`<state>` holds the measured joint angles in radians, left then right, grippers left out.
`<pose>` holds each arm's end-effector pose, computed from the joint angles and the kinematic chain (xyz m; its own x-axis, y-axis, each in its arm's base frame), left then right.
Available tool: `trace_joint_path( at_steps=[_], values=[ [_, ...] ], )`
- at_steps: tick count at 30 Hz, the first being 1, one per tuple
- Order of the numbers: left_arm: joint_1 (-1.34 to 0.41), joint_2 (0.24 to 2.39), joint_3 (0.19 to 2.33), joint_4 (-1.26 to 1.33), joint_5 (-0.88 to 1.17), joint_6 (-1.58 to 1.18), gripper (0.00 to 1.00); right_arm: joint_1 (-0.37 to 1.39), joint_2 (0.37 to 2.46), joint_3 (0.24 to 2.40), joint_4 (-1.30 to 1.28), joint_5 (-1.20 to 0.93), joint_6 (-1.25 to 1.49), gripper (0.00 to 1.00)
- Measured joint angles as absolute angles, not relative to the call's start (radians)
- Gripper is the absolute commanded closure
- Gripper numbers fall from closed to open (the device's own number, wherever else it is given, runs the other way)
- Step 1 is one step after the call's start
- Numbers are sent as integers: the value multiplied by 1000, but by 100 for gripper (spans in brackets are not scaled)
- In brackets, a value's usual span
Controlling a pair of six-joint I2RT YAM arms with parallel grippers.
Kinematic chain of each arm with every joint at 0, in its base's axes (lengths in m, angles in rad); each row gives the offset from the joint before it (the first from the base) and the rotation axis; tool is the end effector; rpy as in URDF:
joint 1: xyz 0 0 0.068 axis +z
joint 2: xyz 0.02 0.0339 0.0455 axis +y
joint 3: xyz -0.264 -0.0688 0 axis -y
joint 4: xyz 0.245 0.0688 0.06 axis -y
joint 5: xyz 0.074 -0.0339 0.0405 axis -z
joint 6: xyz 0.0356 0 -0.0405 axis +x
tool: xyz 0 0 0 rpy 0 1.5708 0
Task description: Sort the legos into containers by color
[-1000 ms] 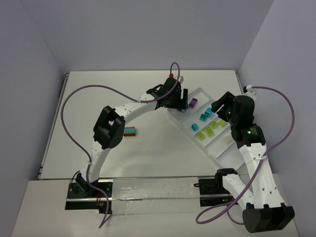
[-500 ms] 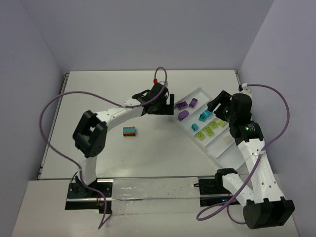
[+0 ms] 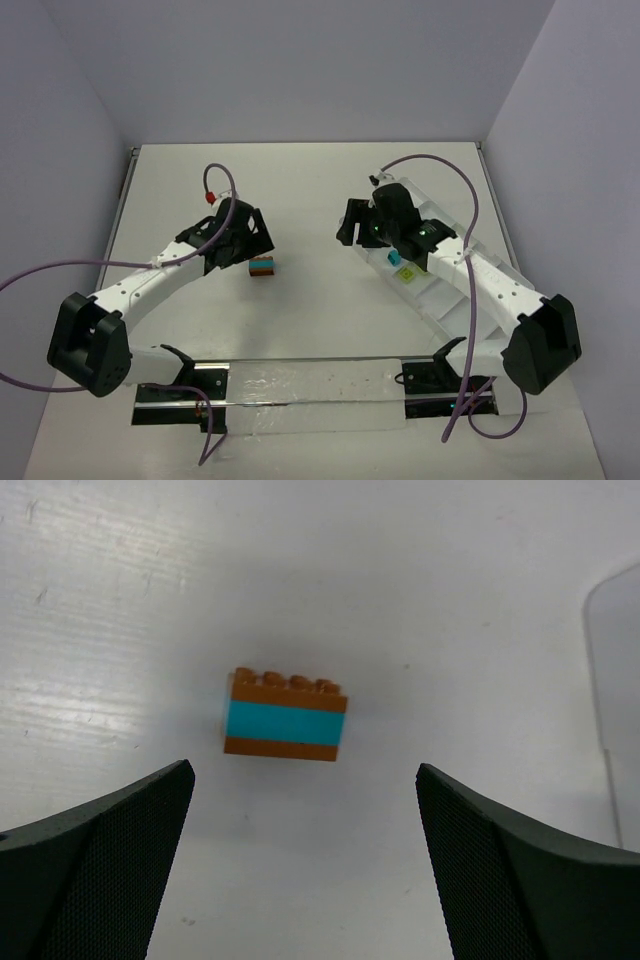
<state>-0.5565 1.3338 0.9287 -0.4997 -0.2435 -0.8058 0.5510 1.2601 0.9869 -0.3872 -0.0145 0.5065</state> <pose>0.2371 -0.1374 0.2434 -0.7409 -0.3636 -0.5646 -0.2142 0.9248 -0.3144 0.2365 0.1460 0.2893 -0.7157 0.1295 -0.6863 -0.2127 0.8955 0.3909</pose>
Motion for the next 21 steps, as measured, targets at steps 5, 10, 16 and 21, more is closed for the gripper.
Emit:
trace_joint_path(
  at_steps=[5, 10, 16, 21],
  values=[
    [-552, 1403, 914, -499, -231, -790, 1, 561, 1334, 1040, -365, -20, 518, 24],
    [-565, 1505, 953, -528, -265, -763, 1, 563, 1339, 1049, -359, -23, 527, 23],
    [-606, 1560, 988, -536, -290, -742, 1, 563, 1339, 1049, -359, -23, 534, 23],
    [-626, 1606, 1004, -534, -292, -733, 5, 563, 1339, 1049, -358, -23, 534, 23]
  ],
)
